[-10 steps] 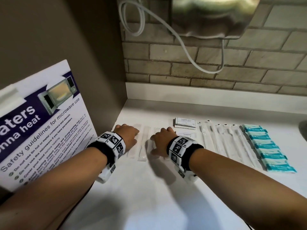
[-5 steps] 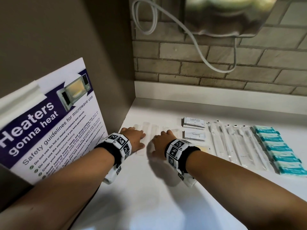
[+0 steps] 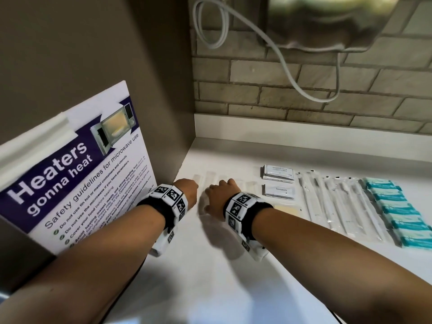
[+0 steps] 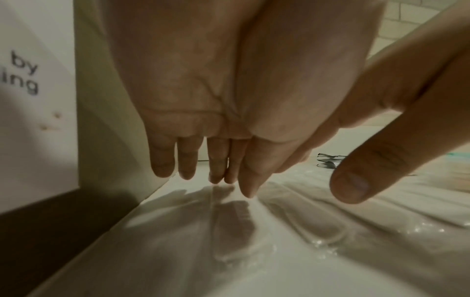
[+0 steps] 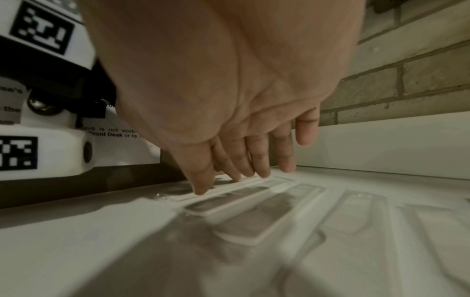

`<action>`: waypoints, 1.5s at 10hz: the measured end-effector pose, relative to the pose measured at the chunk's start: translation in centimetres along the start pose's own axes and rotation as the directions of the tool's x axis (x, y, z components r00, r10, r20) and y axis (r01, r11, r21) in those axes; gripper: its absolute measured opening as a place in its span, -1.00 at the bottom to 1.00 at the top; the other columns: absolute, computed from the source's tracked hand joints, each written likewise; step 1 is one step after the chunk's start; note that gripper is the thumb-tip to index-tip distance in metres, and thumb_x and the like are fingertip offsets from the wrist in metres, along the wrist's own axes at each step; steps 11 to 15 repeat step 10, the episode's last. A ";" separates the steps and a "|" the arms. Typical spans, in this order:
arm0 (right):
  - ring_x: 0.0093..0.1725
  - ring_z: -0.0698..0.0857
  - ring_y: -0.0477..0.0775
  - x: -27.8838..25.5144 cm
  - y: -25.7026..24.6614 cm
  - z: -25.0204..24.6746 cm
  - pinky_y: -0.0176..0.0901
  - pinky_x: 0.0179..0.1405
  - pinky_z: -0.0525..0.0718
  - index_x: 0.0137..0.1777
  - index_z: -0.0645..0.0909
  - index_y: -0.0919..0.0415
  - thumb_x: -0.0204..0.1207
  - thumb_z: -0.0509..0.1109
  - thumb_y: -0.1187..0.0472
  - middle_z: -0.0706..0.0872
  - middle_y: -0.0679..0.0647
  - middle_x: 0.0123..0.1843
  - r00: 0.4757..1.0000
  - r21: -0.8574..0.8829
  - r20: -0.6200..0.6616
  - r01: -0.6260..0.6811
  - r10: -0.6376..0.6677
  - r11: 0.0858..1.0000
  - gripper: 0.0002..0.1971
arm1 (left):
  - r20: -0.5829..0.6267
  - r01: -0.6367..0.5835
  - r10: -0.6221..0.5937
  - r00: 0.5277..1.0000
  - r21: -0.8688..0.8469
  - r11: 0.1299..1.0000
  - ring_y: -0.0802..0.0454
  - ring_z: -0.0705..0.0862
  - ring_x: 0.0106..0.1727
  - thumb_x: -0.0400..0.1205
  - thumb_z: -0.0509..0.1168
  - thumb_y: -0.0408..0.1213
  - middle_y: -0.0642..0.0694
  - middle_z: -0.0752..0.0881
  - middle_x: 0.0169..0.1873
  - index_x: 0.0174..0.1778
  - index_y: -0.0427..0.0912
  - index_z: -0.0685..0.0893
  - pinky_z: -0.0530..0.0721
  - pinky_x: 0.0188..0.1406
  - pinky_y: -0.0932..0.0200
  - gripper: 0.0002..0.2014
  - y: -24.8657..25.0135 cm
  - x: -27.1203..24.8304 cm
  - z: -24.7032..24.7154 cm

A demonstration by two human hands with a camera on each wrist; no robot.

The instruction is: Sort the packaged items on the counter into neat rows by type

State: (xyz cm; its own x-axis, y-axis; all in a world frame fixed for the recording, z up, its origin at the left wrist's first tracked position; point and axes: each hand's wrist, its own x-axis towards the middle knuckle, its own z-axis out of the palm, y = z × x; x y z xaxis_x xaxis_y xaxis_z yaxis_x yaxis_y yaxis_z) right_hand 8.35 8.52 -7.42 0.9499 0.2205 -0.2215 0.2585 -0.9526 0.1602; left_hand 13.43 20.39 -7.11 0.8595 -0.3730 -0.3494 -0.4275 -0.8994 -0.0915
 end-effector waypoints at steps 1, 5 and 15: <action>0.39 0.47 0.18 0.3 -0.4 0.6 0.09 0.41 0.26 0.39 0.50 0.12 0.60 0.15 -0.12 0.61 0.07 0.33 1.000 -0.004 0.028 0.002 -0.002 1.000 -0.54 | -0.003 -0.001 0.001 1.000 0.036 0.999 -0.23 0.60 0.35 0.69 0.11 -0.44 -0.27 0.63 0.31 0.31 -0.32 0.56 0.56 0.25 0.05 -0.71 0.1 -0.2 0.2; 0.31 0.52 0.20 0.3 -0.8 0.9 0.09 0.38 0.27 0.26 0.59 0.10 0.55 0.19 -0.11 0.65 0.09 0.24 1.000 0.003 0.011 0.013 -0.014 1.000 -0.59 | -0.027 -0.019 0.020 0.999 0.034 0.999 -0.22 0.60 0.35 0.68 0.12 -0.42 -0.25 0.61 0.33 0.31 -0.30 0.54 0.56 0.25 0.04 -0.71 -0.2 0.1 0.5; 0.38 0.49 0.18 0.0 0.3 -0.5 -0.01 0.32 0.40 0.40 0.51 0.14 0.64 0.13 -0.03 0.59 0.10 0.38 1.000 0.058 -0.016 -0.014 0.015 0.998 -0.57 | -0.180 -0.061 0.046 0.983 -0.079 0.995 -0.16 0.56 0.42 0.66 0.18 -0.35 -0.18 0.58 0.40 0.43 -0.19 0.54 0.54 0.40 -0.02 -0.61 0.4 0.4 -1.1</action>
